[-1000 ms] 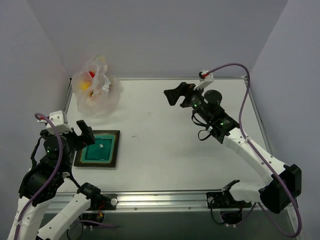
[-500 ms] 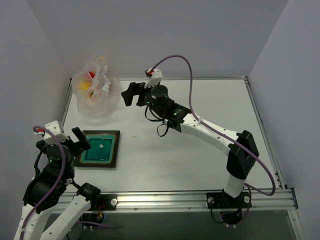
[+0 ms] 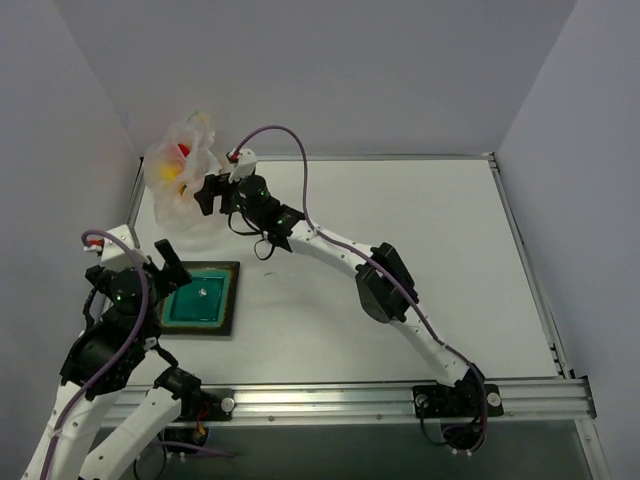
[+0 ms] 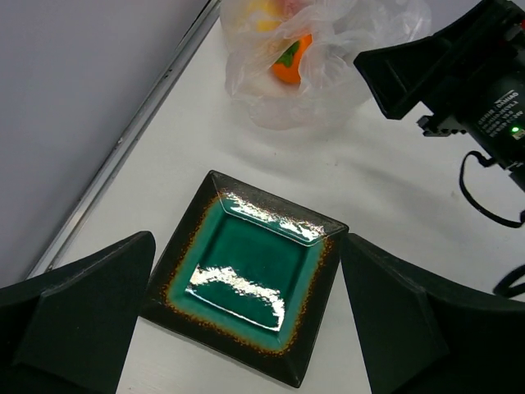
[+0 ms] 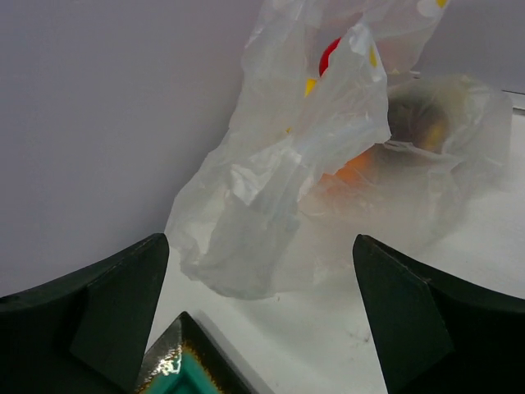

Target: Take the fake fruits out of the plastic bag

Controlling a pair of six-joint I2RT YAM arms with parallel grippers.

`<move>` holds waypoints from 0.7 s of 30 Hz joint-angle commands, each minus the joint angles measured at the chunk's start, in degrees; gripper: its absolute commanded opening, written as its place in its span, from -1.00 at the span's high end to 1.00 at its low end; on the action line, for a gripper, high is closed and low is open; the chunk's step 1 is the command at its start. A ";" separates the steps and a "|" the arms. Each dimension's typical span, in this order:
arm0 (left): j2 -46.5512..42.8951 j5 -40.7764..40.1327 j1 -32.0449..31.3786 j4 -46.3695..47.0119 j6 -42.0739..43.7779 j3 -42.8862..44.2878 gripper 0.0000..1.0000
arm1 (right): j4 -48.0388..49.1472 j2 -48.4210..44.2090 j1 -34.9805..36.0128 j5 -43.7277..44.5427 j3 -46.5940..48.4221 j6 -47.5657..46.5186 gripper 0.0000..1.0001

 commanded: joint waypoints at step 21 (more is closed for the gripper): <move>39.74 23.77 4.06 25.37 -5.27 15.98 0.95 | 23.32 -21.59 -4.79 -5.41 -42.59 4.66 1.00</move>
